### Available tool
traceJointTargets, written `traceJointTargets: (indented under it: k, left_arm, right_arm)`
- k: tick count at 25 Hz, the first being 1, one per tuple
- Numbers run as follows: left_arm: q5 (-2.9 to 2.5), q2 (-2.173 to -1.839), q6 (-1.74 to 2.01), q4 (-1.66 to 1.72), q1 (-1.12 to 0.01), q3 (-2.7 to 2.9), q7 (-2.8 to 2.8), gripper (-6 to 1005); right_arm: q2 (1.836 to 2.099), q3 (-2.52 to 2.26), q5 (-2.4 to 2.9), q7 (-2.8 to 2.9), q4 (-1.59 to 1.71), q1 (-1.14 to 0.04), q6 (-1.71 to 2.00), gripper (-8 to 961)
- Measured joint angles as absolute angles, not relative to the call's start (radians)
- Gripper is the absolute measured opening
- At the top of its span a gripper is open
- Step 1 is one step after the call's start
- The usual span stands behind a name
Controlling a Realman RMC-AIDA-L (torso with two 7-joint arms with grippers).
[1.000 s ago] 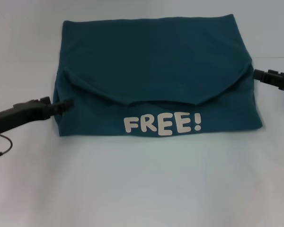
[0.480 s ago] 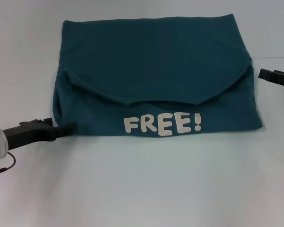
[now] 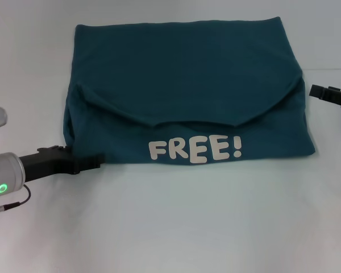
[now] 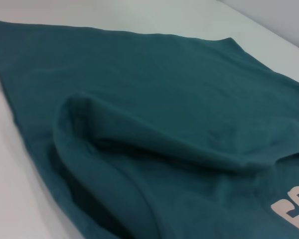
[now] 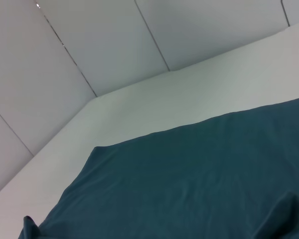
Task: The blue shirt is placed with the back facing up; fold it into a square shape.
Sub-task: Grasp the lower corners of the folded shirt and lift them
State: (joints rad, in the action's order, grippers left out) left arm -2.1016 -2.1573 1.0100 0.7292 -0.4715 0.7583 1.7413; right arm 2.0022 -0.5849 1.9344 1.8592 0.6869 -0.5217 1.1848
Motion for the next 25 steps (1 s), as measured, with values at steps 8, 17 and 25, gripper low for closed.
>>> traceJointTargets:
  k: [8, 17, 25]
  left_arm:
    - [-2.102, -2.156, 1.002, 0.731, -0.471, 0.759, 1.747, 806]
    - [-2.102, -2.155, 0.998, 0.733, -0.474, 0.758, 1.750, 552]
    - [-2.102, -2.153, 0.991, 0.733, -0.485, 0.759, 1.763, 245]
  right_arm:
    - [2.001, -0.584, 1.934, 1.859, 0.687, -0.515, 1.184, 633]
    - [1.996, -0.593, 1.953, 1.862, 0.681, -0.511, 1.175, 633]
    - [1.975, -0.594, 2.108, 1.947, 0.684, -0.522, 1.183, 632]
